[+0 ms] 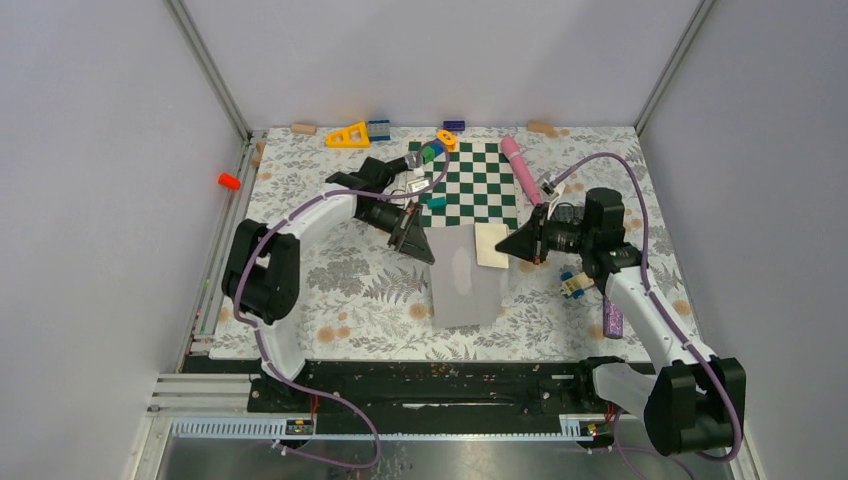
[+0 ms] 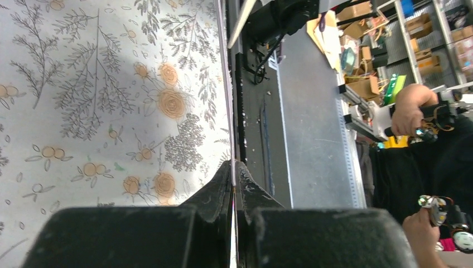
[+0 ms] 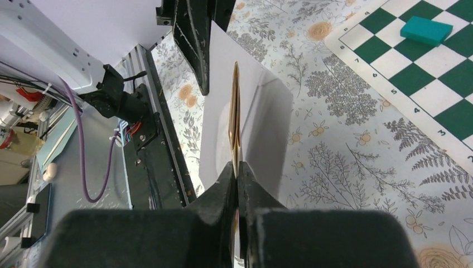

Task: Place the letter into the envelope and seal it
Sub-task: Pick up the envelope from the center of the board.

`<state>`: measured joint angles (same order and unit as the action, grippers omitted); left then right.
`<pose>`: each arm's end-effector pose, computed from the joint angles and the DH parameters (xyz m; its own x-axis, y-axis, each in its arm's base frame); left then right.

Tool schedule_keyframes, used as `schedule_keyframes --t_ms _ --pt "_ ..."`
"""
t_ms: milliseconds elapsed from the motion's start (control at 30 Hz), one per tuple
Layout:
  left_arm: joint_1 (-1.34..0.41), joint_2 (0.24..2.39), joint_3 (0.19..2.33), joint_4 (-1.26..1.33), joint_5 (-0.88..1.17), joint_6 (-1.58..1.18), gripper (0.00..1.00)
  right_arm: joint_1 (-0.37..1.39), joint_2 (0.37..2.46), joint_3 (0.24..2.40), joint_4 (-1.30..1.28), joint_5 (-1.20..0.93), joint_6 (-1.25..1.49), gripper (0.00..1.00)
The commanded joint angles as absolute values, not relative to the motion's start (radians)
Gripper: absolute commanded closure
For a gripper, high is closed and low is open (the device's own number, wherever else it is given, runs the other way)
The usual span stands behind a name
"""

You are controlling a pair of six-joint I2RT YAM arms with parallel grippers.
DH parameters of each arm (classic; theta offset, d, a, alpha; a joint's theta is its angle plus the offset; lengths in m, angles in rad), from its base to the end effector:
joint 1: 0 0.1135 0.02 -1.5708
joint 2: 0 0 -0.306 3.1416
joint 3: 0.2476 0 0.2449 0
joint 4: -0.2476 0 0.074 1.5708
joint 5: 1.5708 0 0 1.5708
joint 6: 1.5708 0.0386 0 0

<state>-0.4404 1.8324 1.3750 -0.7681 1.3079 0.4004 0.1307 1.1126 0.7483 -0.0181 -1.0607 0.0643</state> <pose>0.3162 -0.1902 0.2790 -0.6254 0.4067 -0.6659 0.7061 -0.0682 -0.7048 0.2078 0.0613 0.3248 -0.4249 -0.0242 -0.9049 -0.8408 0.3809 0.3846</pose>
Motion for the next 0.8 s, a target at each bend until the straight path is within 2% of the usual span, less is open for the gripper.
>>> schedule_keyframes --t_ms 0,67,167,333,533,600,667,700,767 --pt "-0.404 1.833 1.426 -1.028 1.465 0.678 1.0 0.133 1.079 0.694 0.246 -1.099 0.17 1.0" --pt "-0.396 1.865 1.473 -1.19 1.494 0.853 1.0 0.132 1.099 0.689 0.288 -1.097 0.21 1.0" --pt "-0.383 1.97 1.608 -1.591 1.527 1.231 1.0 0.132 1.121 0.689 0.289 -1.089 0.243 1.0" --pt "-0.368 2.06 1.685 -1.614 1.528 1.177 1.0 0.142 1.124 0.684 0.264 -1.044 0.201 1.0" --pt "-0.377 2.097 1.785 -1.6 1.43 1.031 1.0 0.146 1.124 0.775 0.049 -0.977 0.081 1.0" --pt "-0.389 2.065 1.783 -1.418 1.347 0.82 1.0 0.147 1.123 0.794 0.011 -0.952 0.053 1.0" --pt "-0.429 1.93 1.589 -0.936 1.117 0.368 1.0 0.148 1.123 0.825 -0.07 -0.926 0.019 1.0" --pt "-0.448 1.851 1.49 -0.74 0.989 0.245 1.0 0.149 1.121 0.838 -0.09 -0.917 0.007 1.0" --pt "-0.466 1.775 1.431 -0.591 0.889 0.175 1.0 0.148 1.107 0.85 -0.112 -0.911 -0.009 1.0"
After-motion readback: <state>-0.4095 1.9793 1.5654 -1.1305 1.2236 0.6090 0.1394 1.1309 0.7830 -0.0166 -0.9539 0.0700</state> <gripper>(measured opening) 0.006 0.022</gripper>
